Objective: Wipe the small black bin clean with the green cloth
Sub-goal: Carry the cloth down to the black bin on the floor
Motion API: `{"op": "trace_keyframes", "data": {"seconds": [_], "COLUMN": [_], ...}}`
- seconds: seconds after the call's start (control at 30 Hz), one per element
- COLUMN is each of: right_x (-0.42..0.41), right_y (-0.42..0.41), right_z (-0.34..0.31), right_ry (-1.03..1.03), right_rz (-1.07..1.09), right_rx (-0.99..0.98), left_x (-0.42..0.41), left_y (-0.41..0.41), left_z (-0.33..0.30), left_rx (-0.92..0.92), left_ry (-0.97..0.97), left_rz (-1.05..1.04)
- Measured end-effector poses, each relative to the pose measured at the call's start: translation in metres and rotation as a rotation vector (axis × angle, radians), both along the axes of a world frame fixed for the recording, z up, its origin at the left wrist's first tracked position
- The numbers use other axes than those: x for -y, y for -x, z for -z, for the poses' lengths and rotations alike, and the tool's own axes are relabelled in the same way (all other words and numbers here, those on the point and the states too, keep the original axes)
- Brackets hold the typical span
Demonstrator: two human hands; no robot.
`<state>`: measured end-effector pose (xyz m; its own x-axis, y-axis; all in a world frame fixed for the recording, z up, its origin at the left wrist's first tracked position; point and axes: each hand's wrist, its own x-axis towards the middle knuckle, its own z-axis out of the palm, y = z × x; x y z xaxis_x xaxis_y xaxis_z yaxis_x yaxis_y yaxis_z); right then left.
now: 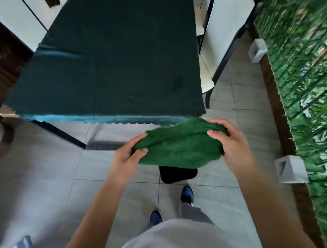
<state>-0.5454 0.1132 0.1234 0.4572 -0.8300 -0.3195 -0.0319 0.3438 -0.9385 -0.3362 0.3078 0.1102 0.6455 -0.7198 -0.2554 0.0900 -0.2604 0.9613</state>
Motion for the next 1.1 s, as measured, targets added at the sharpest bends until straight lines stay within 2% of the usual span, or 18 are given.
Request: {"op": "trace_keyframes", "data": {"seconds": [0.17,0.4,0.57,0.7,0.83,0.97,1.1], "right_x": [-0.063,-0.12,-0.133,-0.138,-0.148,-0.151,-0.143], "right_y": [0.005,0.023,0.039,0.062,0.076,0.092,0.106], "right_z": [0.0,0.0,-0.001,0.002,0.009,0.023,0.061], "right_ry": [-0.049,-0.042,-0.015,0.013,0.094,0.06,-0.003], "right_rz": [0.074,0.054,-0.053,-0.138,-0.225,-0.198,-0.088], "right_rx": [0.015,-0.001,-0.017,-0.032,-0.061,-0.074,-0.171], "left_x": [-0.039,-0.087,-0.104,-0.109,-0.11,-0.116,-0.11], "left_y": [0.006,0.04,0.074,0.106,0.133,0.139,0.127], "left_z": [0.019,0.054,0.079,0.097,0.106,0.116,0.129], "left_rx": [0.005,0.027,-0.054,-0.168,-0.145,-0.1,-0.057], "left_ry": [-0.076,-0.19,-0.27,-0.242,-0.259,-0.285,-0.351], "left_rz": [0.073,0.156,0.13,0.057,0.024,0.02,0.104]}}
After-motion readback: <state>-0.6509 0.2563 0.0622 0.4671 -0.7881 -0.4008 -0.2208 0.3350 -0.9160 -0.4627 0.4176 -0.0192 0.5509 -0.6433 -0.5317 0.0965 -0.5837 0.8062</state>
